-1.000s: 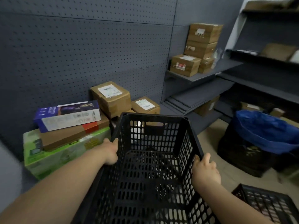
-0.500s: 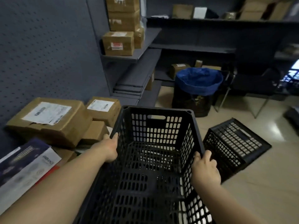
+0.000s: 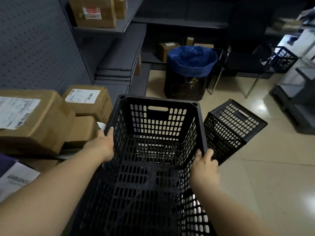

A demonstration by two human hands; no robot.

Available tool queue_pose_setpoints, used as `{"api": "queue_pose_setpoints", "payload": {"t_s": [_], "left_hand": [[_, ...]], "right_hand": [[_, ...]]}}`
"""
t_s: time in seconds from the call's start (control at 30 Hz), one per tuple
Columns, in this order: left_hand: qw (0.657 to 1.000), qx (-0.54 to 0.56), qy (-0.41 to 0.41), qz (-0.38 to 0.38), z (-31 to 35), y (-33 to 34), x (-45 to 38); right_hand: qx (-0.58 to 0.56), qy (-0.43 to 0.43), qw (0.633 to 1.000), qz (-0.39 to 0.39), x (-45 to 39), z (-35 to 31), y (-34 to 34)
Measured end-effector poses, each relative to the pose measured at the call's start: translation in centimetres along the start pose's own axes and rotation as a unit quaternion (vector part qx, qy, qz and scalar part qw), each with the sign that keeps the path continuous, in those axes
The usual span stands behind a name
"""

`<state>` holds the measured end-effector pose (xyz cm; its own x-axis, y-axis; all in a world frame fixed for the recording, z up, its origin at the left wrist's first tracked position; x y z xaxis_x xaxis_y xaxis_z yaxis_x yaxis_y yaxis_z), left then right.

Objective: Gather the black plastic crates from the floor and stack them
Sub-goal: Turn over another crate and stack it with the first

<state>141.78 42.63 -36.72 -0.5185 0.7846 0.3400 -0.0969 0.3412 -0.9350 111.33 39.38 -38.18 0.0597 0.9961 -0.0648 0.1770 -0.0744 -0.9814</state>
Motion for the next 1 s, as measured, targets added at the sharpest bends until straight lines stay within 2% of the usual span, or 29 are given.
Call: {"api": "queue_pose_setpoints", "payload": {"t_s": [0.1,0.3,0.37,0.43,0.5,0.6,0.67,0.8,0.9,1.0], "left_hand": [[1.000,-0.004,-0.004,0.002,0.3,0.1,0.4],[1.000,0.002,-0.004,-0.006,0.9,-0.5,1.7],[1.000,0.003,0.005,-0.007,0.9,-0.4,1.8],[1.000,0.005,0.010,-0.010,0.7,-0.3,2.0],[1.000,0.006,0.012,-0.012,0.4,-0.2,2.2],[1.000,0.003,0.013,-0.021,-0.3,0.3,2.2],[1.000,0.012,0.009,-0.027,-0.8,0.5,2.4],[1.000,0.022,0.009,-0.016,-0.7,0.5,2.8],[0.999,0.020,0.032,-0.009,0.1,0.8,3.0],[0.999,0.004,0.043,-0.004,0.9,0.9,3.2]], "right_hand": [[0.048,-0.021,0.999,0.003,0.3,-0.1,0.0],[0.049,0.066,0.997,-0.013,0.5,1.0,0.4],[0.001,0.069,0.997,-0.023,0.8,1.5,0.7],[-0.117,0.102,0.988,-0.017,1.3,2.0,0.3],[-0.160,0.117,0.980,-0.001,1.8,2.0,-0.3],[-0.119,0.148,0.982,0.014,2.1,1.3,-0.5],[-0.083,0.150,0.985,-0.007,1.9,0.8,-1.0],[-0.037,0.109,0.993,-0.041,1.0,1.7,-0.8],[-0.033,0.116,0.992,-0.025,0.6,2.7,0.2],[-0.062,0.164,0.984,-0.025,1.0,3.5,0.5]]}}
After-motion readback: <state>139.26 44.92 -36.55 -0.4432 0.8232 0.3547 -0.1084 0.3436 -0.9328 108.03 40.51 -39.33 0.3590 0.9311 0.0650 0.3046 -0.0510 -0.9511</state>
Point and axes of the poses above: each hand's wrist, its own x-axis away from the middle knuckle, its own y-axis out of the palm, z = x × y, the point moved 3 cm from there along -x, towards the middle knuckle, and after that the axes turned 13 degrees about z, right-handed, at the moved point
